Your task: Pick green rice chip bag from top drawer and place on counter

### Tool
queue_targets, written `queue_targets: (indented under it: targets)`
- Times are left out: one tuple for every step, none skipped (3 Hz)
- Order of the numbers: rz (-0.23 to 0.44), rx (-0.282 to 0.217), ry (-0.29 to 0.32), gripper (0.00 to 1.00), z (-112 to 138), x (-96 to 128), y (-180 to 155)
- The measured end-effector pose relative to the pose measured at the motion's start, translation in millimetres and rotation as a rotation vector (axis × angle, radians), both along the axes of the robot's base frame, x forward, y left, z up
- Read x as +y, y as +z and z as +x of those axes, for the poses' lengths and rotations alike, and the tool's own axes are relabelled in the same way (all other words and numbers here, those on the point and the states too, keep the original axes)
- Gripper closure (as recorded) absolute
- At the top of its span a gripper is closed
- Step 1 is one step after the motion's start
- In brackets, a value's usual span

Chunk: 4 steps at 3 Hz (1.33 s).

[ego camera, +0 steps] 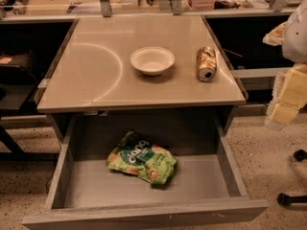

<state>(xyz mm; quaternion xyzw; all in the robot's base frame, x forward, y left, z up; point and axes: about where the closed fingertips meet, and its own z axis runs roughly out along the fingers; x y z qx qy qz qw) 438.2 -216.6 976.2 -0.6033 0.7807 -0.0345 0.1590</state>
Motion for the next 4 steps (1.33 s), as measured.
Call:
queue_targets:
  targets:
    - [0.0, 0.0, 0.0, 0.0, 0.0, 0.0, 0.0]
    - [-0.013, 0.026, -0.027, 0.0, 1.6, 14.0, -26.2]
    - [-0.007, 0.091, -0.077, 0.0, -14.1, 41.3, -78.3]
    - [0.016, 0.165, -0.084, 0.0, -39.5, 69.5, -128.0]
